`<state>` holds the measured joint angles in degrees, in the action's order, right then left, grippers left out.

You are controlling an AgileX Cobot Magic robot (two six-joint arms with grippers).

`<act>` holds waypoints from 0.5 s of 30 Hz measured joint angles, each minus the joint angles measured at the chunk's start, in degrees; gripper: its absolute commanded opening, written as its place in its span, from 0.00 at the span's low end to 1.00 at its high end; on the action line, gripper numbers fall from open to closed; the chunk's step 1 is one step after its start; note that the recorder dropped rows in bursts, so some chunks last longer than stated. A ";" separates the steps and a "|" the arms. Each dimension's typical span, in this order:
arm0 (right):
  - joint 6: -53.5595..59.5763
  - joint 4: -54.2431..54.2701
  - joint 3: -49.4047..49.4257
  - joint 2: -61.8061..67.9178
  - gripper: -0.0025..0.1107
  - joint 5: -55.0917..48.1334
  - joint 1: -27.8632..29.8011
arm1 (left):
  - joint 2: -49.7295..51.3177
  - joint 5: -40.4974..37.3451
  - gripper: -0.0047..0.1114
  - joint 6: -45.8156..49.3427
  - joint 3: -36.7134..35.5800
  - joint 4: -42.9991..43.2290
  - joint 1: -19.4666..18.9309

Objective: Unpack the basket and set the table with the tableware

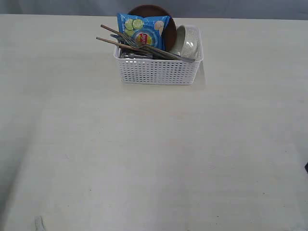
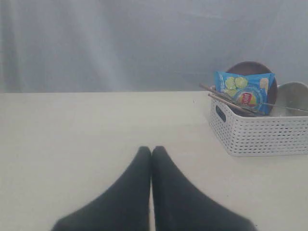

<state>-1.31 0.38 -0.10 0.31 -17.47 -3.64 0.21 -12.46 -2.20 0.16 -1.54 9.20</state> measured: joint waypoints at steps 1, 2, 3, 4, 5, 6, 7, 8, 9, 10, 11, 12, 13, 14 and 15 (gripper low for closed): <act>0.00 0.00 0.00 0.00 0.04 2.01 0.00 | 0.00 0.00 0.04 0.00 0.00 0.00 0.00; 0.00 0.00 0.00 0.00 0.04 5.02 0.00 | 0.00 0.00 0.04 0.00 0.00 0.00 0.00; 0.00 0.00 0.00 0.00 0.04 8.31 0.00 | 0.00 0.00 0.04 0.00 0.00 0.00 0.00; 0.00 0.00 0.00 0.00 0.04 10.89 0.00 | 0.00 0.00 0.04 0.00 0.00 0.00 0.00; 0.00 0.00 0.00 0.00 0.04 14.07 0.00 | 0.00 0.00 0.04 0.00 0.00 0.00 0.00; 0.00 0.00 0.00 0.00 0.04 17.04 0.00 | 0.00 0.00 0.04 0.00 0.00 0.00 0.00; 0.00 0.00 0.00 0.00 0.04 19.58 0.00 | 0.00 0.00 0.04 0.00 0.00 0.00 0.00; 0.00 0.00 0.00 0.00 0.04 21.68 0.00 | 0.00 0.00 0.04 0.00 0.00 0.00 0.00; 0.00 0.00 0.00 0.00 0.04 23.41 0.00 | 0.00 0.00 0.04 0.00 0.00 0.00 0.00; 0.00 0.00 0.00 0.00 0.04 24.90 0.00 | 0.00 0.00 0.04 0.00 0.00 0.00 0.00; 0.00 0.00 0.00 0.00 0.04 26.24 0.00 | 0.00 0.00 0.04 0.00 0.00 0.00 0.00; 0.00 0.00 0.00 0.00 0.04 27.41 0.00 | 0.00 0.00 0.04 0.00 0.00 0.00 0.00; 0.00 0.00 0.00 0.00 0.04 29.03 0.00 | 0.00 0.00 0.04 0.00 0.00 0.00 0.00; 0.00 0.00 0.00 0.00 0.04 31.01 0.00 | 0.00 0.00 0.04 0.00 0.00 0.00 0.00; 0.00 0.00 0.00 0.00 0.04 32.88 0.00 | 0.00 0.00 0.04 0.00 0.00 0.00 0.00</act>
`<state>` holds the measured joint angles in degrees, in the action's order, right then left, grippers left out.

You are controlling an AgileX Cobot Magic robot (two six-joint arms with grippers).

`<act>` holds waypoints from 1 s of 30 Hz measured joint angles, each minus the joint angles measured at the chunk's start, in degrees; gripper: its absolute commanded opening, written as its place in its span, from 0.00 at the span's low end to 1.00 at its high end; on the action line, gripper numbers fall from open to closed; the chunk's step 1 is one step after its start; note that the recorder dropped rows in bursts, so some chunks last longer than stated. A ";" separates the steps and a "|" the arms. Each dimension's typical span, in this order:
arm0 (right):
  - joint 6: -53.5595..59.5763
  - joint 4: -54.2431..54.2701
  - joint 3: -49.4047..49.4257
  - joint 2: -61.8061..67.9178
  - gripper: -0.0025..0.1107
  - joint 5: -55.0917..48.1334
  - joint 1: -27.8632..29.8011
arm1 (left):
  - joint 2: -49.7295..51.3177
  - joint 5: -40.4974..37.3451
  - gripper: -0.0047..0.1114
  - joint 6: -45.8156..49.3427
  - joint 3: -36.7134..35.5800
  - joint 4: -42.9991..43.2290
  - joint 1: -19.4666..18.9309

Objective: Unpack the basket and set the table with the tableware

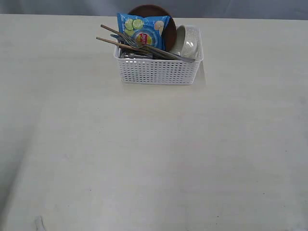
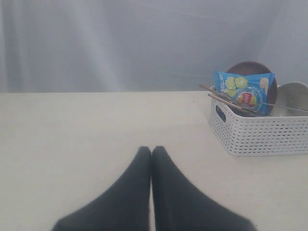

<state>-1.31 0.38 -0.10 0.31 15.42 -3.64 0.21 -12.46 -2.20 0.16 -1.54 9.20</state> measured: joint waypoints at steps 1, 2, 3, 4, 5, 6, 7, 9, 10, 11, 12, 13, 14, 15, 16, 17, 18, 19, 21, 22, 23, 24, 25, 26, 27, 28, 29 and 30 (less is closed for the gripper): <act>0.00 0.00 0.00 0.00 0.04 2.64 0.00 | 0.00 0.00 0.04 0.00 0.00 0.00 0.00; -0.21 0.00 0.00 0.00 0.04 5.16 0.00 | 0.00 0.00 0.04 0.00 0.00 0.00 0.00; -0.52 0.00 0.00 0.00 0.04 6.73 0.00 | 0.00 0.00 0.04 0.00 0.00 0.00 0.00; -1.41 0.00 -0.31 0.00 0.04 7.44 0.00 | 0.00 0.00 0.04 0.00 0.00 0.00 0.00; -2.19 0.00 -1.11 0.00 0.04 6.90 0.00 | 0.00 0.00 0.04 0.00 0.00 0.00 0.00; -3.05 0.00 -2.20 0.00 0.04 5.57 0.00 | 0.00 0.00 0.04 0.00 0.00 0.00 0.00; -3.65 0.00 -4.06 0.00 0.04 3.82 0.00 | 0.00 0.00 0.04 0.00 0.00 0.00 0.00; -4.21 0.00 -8.85 1.52 0.04 1.35 0.00 | 0.00 0.00 0.04 0.00 0.00 0.00 0.00; -4.46 0.00 -11.55 3.18 0.04 0.34 0.00 | 0.00 0.00 0.04 0.00 0.00 0.00 0.00; -4.65 0.00 -14.45 5.41 0.04 -0.62 0.00 | 0.00 0.00 0.04 0.00 0.00 0.00 0.00; -5.49 0.00 -20.03 11.18 0.04 -2.84 0.00 | 0.00 0.00 0.04 0.00 0.00 0.00 0.00; -6.33 0.00 -23.33 14.59 0.04 -4.41 0.00 | 0.00 0.00 0.04 0.00 0.00 0.00 0.00; -7.54 0.00 -29.45 21.65 0.04 -8.64 0.00 | 0.00 0.00 0.04 0.00 0.00 0.00 0.00; -8.00 0.00 -32.87 26.01 0.04 -11.34 0.00 | 0.00 0.00 0.04 0.00 0.00 0.00 0.00; -8.57 0.00 -39.10 34.38 0.04 -17.51 0.00 | 0.00 0.00 0.04 0.00 0.00 0.00 0.00; -8.55 0.00 -42.57 39.21 0.04 -21.69 -0.37 | 0.00 0.00 0.04 0.00 0.00 0.00 0.00; -8.55 0.00 -49.50 48.99 0.04 -30.48 -2.32 | 0.00 0.00 0.04 0.00 0.00 0.00 0.00; -8.55 -0.38 -53.47 54.88 0.04 -38.01 -3.96 | 0.00 0.00 0.04 0.00 0.00 0.00 0.00; -7.58 0.00 -61.71 68.49 0.04 -53.69 -8.31 | 0.00 0.00 0.04 0.00 0.00 0.00 0.00; -6.96 0.00 -64.90 73.68 0.04 -59.48 -10.02 | 0.00 0.00 0.04 0.00 0.00 0.00 0.00; -6.63 0.00 -67.69 78.04 0.04 -63.78 -11.36 | 0.00 0.00 0.04 0.00 0.00 0.00 0.00; -6.37 0.00 -70.33 82.25 0.04 -66.20 -12.16 | 0.00 0.00 0.04 0.00 0.00 0.00 0.00; -6.25 0.21 -72.26 85.29 0.04 -67.48 -12.46 | 0.00 0.00 0.04 0.00 0.00 0.00 0.00; -6.25 0.93 -73.86 87.74 0.04 -68.31 -12.52 | 0.00 0.00 0.04 0.00 0.00 0.00 0.00; -6.25 2.09 -75.14 89.62 0.04 -68.88 -12.52 | 0.00 0.00 0.04 0.00 0.00 0.00 0.00; -5.03 4.55 -76.63 91.47 0.04 -68.86 -12.52 | 0.00 0.00 0.04 0.00 0.00 0.00 0.00; -3.64 6.07 -77.21 92.04 0.04 -68.39 -12.52 | 0.00 0.00 0.04 0.00 0.00 0.00 0.00; 1.75 11.47 -78.69 93.22 0.04 -66.19 -12.73 | 0.00 0.00 0.04 0.00 0.00 0.00 0.00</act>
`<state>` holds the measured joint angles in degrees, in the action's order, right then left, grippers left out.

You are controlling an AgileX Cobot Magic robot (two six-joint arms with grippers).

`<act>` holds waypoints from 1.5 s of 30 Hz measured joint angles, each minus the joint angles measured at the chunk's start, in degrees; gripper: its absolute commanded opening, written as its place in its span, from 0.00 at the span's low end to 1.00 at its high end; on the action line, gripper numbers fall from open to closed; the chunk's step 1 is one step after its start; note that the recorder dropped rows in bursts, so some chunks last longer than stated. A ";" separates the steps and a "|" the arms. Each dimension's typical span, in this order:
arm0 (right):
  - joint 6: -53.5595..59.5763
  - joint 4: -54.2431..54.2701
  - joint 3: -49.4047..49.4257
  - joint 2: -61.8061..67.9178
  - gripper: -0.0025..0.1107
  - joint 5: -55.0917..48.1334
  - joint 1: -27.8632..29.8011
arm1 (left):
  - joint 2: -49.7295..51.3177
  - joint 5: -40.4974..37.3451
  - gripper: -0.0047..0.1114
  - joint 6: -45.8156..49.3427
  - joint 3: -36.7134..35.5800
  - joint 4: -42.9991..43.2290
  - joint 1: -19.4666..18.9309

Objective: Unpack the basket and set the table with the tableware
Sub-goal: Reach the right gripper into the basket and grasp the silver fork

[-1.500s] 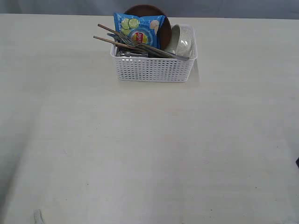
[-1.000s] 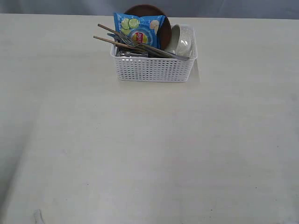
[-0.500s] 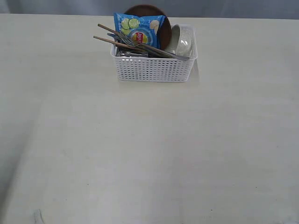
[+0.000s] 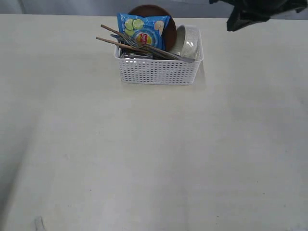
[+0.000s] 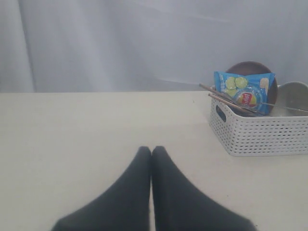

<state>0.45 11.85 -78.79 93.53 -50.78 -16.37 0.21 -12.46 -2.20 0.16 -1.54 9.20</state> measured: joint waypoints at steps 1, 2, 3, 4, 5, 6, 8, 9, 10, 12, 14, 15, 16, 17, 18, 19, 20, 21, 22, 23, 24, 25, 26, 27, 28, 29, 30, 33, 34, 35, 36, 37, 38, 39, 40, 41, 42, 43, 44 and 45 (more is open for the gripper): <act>2.99 2.30 -0.90 0.62 0.04 0.80 -0.40 | 0.00 0.00 0.04 0.00 0.00 0.00 0.00; 10.16 6.17 -3.55 2.21 0.04 1.55 -1.86 | 0.00 0.00 0.04 0.00 0.00 0.00 0.00; 12.32 6.99 -4.94 3.07 0.04 1.55 -2.67 | 0.00 0.00 0.04 0.00 0.00 0.00 0.00; 16.23 7.26 -9.00 5.97 0.04 0.15 -4.90 | 0.00 0.00 0.04 0.00 0.00 0.00 0.00; 17.72 7.07 -10.87 7.42 0.04 -0.85 -5.83 | 0.00 0.00 0.04 0.00 0.00 0.00 0.00; 19.70 5.87 -16.07 11.59 0.04 -4.28 -8.25 | 0.00 0.00 0.04 0.00 0.00 0.00 0.00; 20.55 3.97 -21.87 16.36 0.04 -8.01 -10.32 | 0.00 0.00 0.04 0.00 0.00 0.00 0.00; 20.80 2.88 -24.92 18.84 0.05 -10.17 -11.38 | 0.00 0.00 0.04 0.00 0.00 0.00 0.00; 20.95 2.02 -27.32 20.81 0.08 -12.00 -12.30 | 0.00 0.00 0.04 0.00 0.00 0.00 0.00; 21.06 0.68 -33.18 25.50 0.18 -16.06 -13.52 | 0.00 0.00 0.04 0.00 0.00 0.00 0.00; 21.16 0.38 -37.94 29.17 0.32 -17.85 -13.88 | 0.00 0.00 0.04 0.00 0.00 0.00 0.00; 21.16 0.12 -40.31 30.85 0.37 -18.12 -13.87 | 0.00 0.00 0.04 0.00 0.00 0.00 0.00; 21.16 -0.03 -41.96 32.01 0.42 -18.33 -13.87 | 0.00 0.00 0.04 0.00 0.00 0.00 0.00; 21.16 -0.18 -43.78 33.22 0.46 -18.33 -13.87 | 0.00 0.00 0.04 0.00 0.00 0.00 0.00; 21.29 -0.35 -45.36 34.25 0.46 -18.42 -13.87 | 0.00 0.00 0.04 0.00 0.00 0.00 0.00; 21.43 -0.35 -46.66 35.09 0.45 -18.46 -13.76 | 0.00 0.00 0.04 0.00 0.00 0.00 0.00; 22.15 -0.35 -47.73 35.79 0.43 -18.46 -13.64 | 0.00 0.00 0.04 0.00 0.00 0.00 0.00; 22.99 -0.35 -48.57 36.40 0.41 -18.57 -13.35 | 0.00 0.00 0.04 0.00 0.00 0.00 0.00; 23.96 -0.35 -49.07 36.83 0.39 -18.57 -13.12 | 0.00 0.00 0.04 0.00 0.00 0.00 0.00; 24.74 -0.35 -49.42 37.18 0.36 -18.57 -12.81 | 0.00 0.00 0.04 0.00 0.00 0.00 0.00; 25.63 -0.35 -49.57 37.61 0.34 -18.57 -12.37 | 0.00 0.00 0.04 0.00 0.00 0.00 0.00; 26.23 -0.35 -49.66 37.91 0.33 -18.57 -11.78 | 0.00 0.00 0.04 0.00 0.00 0.00 0.00; 26.59 -0.23 -49.66 38.20 0.33 -18.72 -11.31 | 0.00 0.00 0.04 0.00 0.00 0.00 0.00; 26.93 0.37 -49.66 38.70 0.33 -18.93 -10.69 | 0.00 0.00 0.04 0.00 0.00 0.00 0.00; 27.27 1.46 -49.66 39.14 0.33 -18.93 -10.02 | 0.00 0.00 0.04 0.00 0.00 0.00 0.00; 27.61 2.54 -49.66 39.64 0.33 -18.93 -9.39 | 0.00 0.00 0.04 0.00 0.00 0.00 0.00; 28.19 3.89 -49.66 40.07 0.33 -18.93 -8.84 | 0.00 0.00 0.04 0.00 0.00 0.00 0.00; 28.73 6.32 -49.66 41.05 0.33 -18.93 -8.04 | 0.00 0.00 0.04 0.00 0.00 0.00 0.00; 29.10 6.47 -49.66 41.51 0.33 -18.93 -7.99 | 0.00 0.00 0.04 0.00 0.00 0.00 0.00; 29.48 6.73 -49.66 41.66 0.33 -18.93 -7.99 | 0.00 0.00 0.04 0.00 0.00 0.00 0.00; 29.60 6.86 -49.66 41.95 0.33 -18.93 -7.99 | 0.00 0.00 0.04 0.00 0.00 0.00 0.00; 29.73 7.00 -49.66 42.04 0.33 -18.93 -7.99 | 0.00 0.00 0.04 0.00 0.00 0.00 0.00; 29.73 7.12 -49.66 42.16 0.33 -18.93 -7.99 | 0.00 0.00 0.04 0.00 0.00 0.00 0.00; 29.83 7.25 -49.66 42.27 0.33 -18.93 -8.22 | 0.00 0.00 0.04 0.00 0.00 0.00 0.00; 29.83 7.25 -49.66 42.25 0.33 -18.93 -8.22 | 0.00 0.00 0.04 0.00 0.00 0.00 0.00; 29.94 7.25 -49.66 42.25 0.33 -18.93 -8.36 | 0.00 0.00 0.04 0.00 0.00 0.00 0.00; 29.94 7.25 -49.66 42.38 0.33 -18.93 -8.48 | 0.00 0.00 0.04 0.00 0.00 0.00 0.00; 29.94 7.35 -49.66 42.66 0.33 -18.93 -8.45 | 0.00 0.00 0.04 0.00 0.00 0.00 0.00; 29.94 7.49 -49.66 42.79 0.33 -18.93 -8.50 | 0.00 0.00 0.04 0.00 0.00 0.00 0.00; 29.94 7.48 -49.66 43.21 0.33 -18.93 -8.61 | 0.00 0.00 0.04 0.00 0.00 0.00 0.00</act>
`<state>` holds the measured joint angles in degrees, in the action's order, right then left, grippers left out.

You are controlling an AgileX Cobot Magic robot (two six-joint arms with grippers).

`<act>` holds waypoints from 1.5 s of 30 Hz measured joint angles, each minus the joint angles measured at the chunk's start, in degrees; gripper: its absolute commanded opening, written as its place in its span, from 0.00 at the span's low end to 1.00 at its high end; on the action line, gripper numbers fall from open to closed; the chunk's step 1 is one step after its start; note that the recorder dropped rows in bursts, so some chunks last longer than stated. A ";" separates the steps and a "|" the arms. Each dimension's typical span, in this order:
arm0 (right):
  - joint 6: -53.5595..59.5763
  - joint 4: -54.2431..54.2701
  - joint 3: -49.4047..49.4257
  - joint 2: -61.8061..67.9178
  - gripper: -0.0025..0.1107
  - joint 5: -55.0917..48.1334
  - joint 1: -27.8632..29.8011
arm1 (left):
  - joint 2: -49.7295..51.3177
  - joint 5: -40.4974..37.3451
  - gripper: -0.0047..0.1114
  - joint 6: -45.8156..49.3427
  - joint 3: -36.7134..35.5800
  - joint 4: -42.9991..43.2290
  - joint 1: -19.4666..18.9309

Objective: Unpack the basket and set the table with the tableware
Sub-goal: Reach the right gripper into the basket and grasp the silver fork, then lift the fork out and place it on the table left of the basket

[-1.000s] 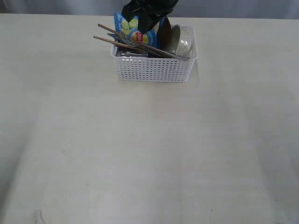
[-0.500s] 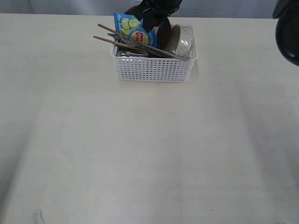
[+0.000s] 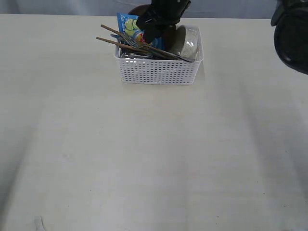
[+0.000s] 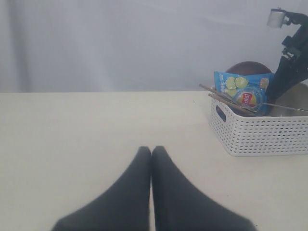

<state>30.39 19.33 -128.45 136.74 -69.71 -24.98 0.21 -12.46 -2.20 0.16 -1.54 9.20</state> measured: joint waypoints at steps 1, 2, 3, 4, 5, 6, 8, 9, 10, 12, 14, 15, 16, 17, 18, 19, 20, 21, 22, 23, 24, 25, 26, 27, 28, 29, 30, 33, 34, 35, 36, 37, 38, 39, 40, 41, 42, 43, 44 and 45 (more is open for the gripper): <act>0.00 0.00 0.00 0.34 0.33 0.00 0.01 | 0.00 0.00 0.04 0.00 0.00 0.00 0.00; 0.00 0.00 0.00 0.80 0.33 0.00 0.01 | 0.00 0.00 0.04 0.00 0.00 0.00 0.00; 0.00 0.00 0.00 1.23 0.33 -0.12 0.01 | 0.00 0.00 0.04 0.00 0.00 0.00 0.00; 0.00 0.00 0.00 1.64 0.33 -0.12 0.01 | 0.00 0.00 0.04 0.00 0.00 0.00 0.00; 0.00 0.00 0.00 1.94 0.33 -0.12 0.01 | 0.00 0.00 0.04 0.00 0.00 0.00 0.00; 0.00 0.00 0.00 2.20 0.33 -0.12 0.01 | 0.00 0.00 0.04 0.00 0.00 0.00 0.00; 0.00 -0.15 0.00 2.56 0.32 -0.12 0.01 | 0.00 0.00 0.04 0.00 0.00 0.00 0.00; 0.00 -0.15 0.00 2.68 0.31 -0.12 0.01 | 0.00 0.00 0.04 0.00 0.00 0.00 0.00; 0.00 -0.24 0.00 2.81 0.30 -0.12 0.01 | 0.00 0.00 0.04 0.00 0.00 0.00 0.00; 0.00 -0.36 0.00 2.81 0.24 -0.12 0.01 | 0.00 0.00 0.04 0.00 0.00 0.00 0.00; 0.00 -0.36 0.00 2.81 0.15 -0.12 0.01 | 0.00 0.00 0.04 0.00 0.00 0.00 0.00; 0.00 -0.36 0.00 2.81 0.10 -0.12 0.01 | 0.00 0.00 0.04 0.00 0.00 0.00 0.00; 0.00 -0.36 0.00 2.81 0.05 -0.12 0.01 | 0.00 0.00 0.04 0.00 0.00 0.00 0.00; 0.00 -0.36 0.00 2.81 0.02 -0.12 0.01 | 0.00 0.00 0.04 0.00 0.00 0.00 0.00; 0.00 -0.36 0.00 2.81 0.02 -0.12 0.01 | 0.00 0.00 0.04 0.00 0.00 0.00 0.00; 0.14 -0.36 0.00 2.81 0.02 -0.26 0.01 | 0.00 0.00 0.04 0.00 0.00 0.00 0.00; 0.14 -0.36 0.00 2.81 0.02 -0.35 -0.03 | 0.00 0.00 0.04 0.00 0.00 0.00 0.00; 0.14 -0.36 0.00 2.81 0.02 -0.35 -0.03 | 0.00 0.00 0.04 0.00 0.00 0.00 0.00; 0.14 -0.36 -0.13 2.81 0.02 -0.35 -0.03 | 0.00 0.00 0.04 0.00 0.00 0.00 0.00; 0.14 -0.36 -0.29 2.81 0.02 -0.48 -0.03 | 0.00 0.00 0.04 0.00 0.00 0.00 0.00; 0.14 -0.36 -0.27 2.81 0.02 -0.48 -0.03 | 0.00 0.00 0.04 0.00 0.00 0.00 0.00; 0.14 -0.36 -0.27 2.81 0.02 -0.48 -0.03 | 0.00 0.00 0.04 0.00 0.00 0.00 0.00; 0.14 -0.36 -0.27 2.52 0.02 -0.48 -0.03 | 0.00 0.00 0.04 0.00 0.00 0.00 0.00; 0.14 -0.36 -0.27 2.29 0.02 -0.48 -0.03 | 0.00 0.00 0.04 0.00 0.00 0.00 0.00; 0.14 -0.36 -0.27 1.74 0.02 -0.48 -0.03 | 0.00 0.00 0.04 0.00 0.00 0.00 0.00; 0.14 -0.36 -0.27 1.27 0.02 -0.48 -0.03 | 0.00 0.00 0.04 0.00 0.00 0.00 0.00; 0.14 -0.36 -0.27 0.56 0.02 -0.48 -0.03 | 0.00 0.00 0.04 0.00 0.00 0.00 0.00; 0.14 -0.36 -0.27 -1.78 0.02 -0.48 -0.03 | 0.00 0.00 0.04 0.00 0.00 0.00 0.00; 0.03 0.05 -0.27 -2.73 0.02 -0.48 -0.03 | 0.00 0.00 0.04 0.00 0.00 0.00 0.00; -0.31 0.46 -0.27 -3.68 0.02 -0.48 -0.03 | 0.00 0.00 0.04 0.00 0.00 0.00 0.00; -0.99 1.16 -0.27 -4.61 0.02 -0.48 -0.03 | 0.00 0.00 0.04 0.00 0.00 0.00 0.00; -2.05 2.15 -0.27 -5.55 0.02 -0.48 -0.03 | 0.00 0.00 0.04 0.00 0.00 0.00 0.00; -3.12 2.92 -0.27 -6.30 0.02 -0.48 -0.03 | 0.00 0.00 0.04 0.00 0.00 0.00 0.00; -4.97 3.59 -0.27 -7.23 0.02 -0.48 -0.15 | 0.00 0.00 0.04 0.00 0.00 0.00 0.00; -7.17 3.72 -0.27 -8.16 0.02 -0.48 -0.44 | 0.00 0.00 0.04 0.00 0.00 0.00 0.00; -9.42 3.59 -0.27 -9.08 0.02 -0.48 -0.87 | 0.00 0.00 0.04 0.00 0.00 0.00 0.00; -11.50 3.26 -0.27 -9.80 0.02 -0.48 -1.21 | 0.00 0.00 0.04 0.00 0.00 0.00 0.00; -13.24 2.71 -0.27 -10.65 0.02 -0.48 -1.85 | 0.00 0.00 0.04 0.00 0.00 0.00 0.00; -14.62 2.30 0.12 -11.55 0.02 -0.37 -2.71 | 0.00 0.00 0.04 0.00 0.00 0.00 0.00; -15.60 2.04 0.67 -12.29 0.02 -0.36 -3.56 | 0.00 0.00 0.04 0.00 0.00 0.00 0.00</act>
<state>14.79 21.37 -127.79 124.45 -70.08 -28.54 0.21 -12.46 -2.20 0.16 -1.54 9.20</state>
